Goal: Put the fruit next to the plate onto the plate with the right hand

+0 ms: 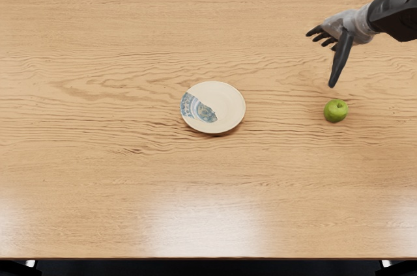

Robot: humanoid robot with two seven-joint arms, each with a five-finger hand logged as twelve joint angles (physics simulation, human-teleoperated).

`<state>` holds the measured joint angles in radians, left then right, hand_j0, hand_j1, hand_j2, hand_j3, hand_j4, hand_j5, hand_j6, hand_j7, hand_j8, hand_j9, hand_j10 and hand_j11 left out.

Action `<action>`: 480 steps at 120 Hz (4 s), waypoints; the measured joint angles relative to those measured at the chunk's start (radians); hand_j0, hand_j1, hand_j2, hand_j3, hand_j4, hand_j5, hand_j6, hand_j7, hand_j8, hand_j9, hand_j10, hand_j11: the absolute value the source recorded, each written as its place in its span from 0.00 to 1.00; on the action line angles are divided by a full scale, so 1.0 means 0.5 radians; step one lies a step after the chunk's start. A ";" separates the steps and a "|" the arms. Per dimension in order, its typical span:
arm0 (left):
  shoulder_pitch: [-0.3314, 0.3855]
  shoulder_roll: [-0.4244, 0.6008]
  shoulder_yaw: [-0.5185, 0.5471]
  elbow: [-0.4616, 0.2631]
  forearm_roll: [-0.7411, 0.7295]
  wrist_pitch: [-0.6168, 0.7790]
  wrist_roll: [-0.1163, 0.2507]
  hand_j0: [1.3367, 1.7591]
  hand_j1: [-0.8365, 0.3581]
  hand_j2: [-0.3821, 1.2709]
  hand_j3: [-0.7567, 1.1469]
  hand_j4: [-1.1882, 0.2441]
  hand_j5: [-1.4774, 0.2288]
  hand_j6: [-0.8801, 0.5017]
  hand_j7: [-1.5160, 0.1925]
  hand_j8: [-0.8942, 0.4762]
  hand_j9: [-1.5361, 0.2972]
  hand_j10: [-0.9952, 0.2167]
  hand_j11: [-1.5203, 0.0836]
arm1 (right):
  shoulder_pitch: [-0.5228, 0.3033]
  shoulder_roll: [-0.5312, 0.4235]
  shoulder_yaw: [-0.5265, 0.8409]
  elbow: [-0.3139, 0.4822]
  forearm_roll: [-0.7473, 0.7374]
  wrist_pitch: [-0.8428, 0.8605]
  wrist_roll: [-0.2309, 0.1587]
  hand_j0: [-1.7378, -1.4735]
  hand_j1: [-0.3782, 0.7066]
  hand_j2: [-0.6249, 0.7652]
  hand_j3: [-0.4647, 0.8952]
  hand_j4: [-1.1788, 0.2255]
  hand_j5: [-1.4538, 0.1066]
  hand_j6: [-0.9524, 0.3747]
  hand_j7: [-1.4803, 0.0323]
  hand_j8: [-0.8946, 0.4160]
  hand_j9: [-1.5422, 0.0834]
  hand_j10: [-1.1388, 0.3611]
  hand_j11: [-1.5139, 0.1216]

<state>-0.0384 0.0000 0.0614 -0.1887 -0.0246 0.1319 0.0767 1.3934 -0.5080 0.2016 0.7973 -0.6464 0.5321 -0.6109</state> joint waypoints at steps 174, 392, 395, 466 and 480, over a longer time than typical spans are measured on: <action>0.000 0.000 -0.001 0.000 0.000 0.000 0.000 0.76 0.98 0.23 0.40 0.82 0.86 0.63 0.88 0.65 0.83 0.81 0.94 | -0.808 -0.486 0.014 0.949 -0.041 -1.721 0.016 0.30 0.11 0.44 0.34 0.78 0.87 0.66 0.91 0.62 0.89 0.71 0.87; 0.000 0.000 0.000 0.000 0.000 0.000 0.000 0.76 0.98 0.23 0.40 0.82 0.86 0.63 0.88 0.65 0.83 0.81 0.94 | -0.588 -0.178 -0.100 1.163 -0.197 -1.679 -0.002 0.30 0.60 0.56 0.34 0.42 0.41 0.32 0.46 0.40 0.45 0.42 0.44; 0.000 0.000 0.000 0.000 0.000 0.000 0.000 0.76 0.98 0.23 0.40 0.82 0.86 0.63 0.88 0.65 0.83 0.81 0.94 | -0.582 -0.157 -0.100 1.164 -0.197 -1.681 -0.002 0.30 0.60 0.56 0.34 0.42 0.41 0.32 0.45 0.40 0.45 0.42 0.44; 0.000 0.000 0.000 0.000 0.000 0.000 0.000 0.76 0.98 0.23 0.40 0.82 0.86 0.63 0.88 0.65 0.83 0.81 0.94 | -0.453 0.327 -0.101 1.089 -0.196 -1.767 -0.002 0.30 0.59 0.59 0.34 0.40 0.37 0.30 0.43 0.39 0.41 0.42 0.40; 0.000 0.000 0.000 0.000 0.000 0.000 0.000 0.76 0.98 0.23 0.40 0.82 0.86 0.63 0.88 0.65 0.83 0.81 0.94 | -0.435 0.390 -0.100 1.055 -0.197 -1.773 -0.002 0.30 0.58 0.59 0.34 0.40 0.37 0.30 0.43 0.39 0.41 0.42 0.40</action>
<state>-0.0383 0.0000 0.0613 -0.1887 -0.0245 0.1319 0.0767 1.1761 -0.3128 0.1514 1.3246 -0.7449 -0.3545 -0.6119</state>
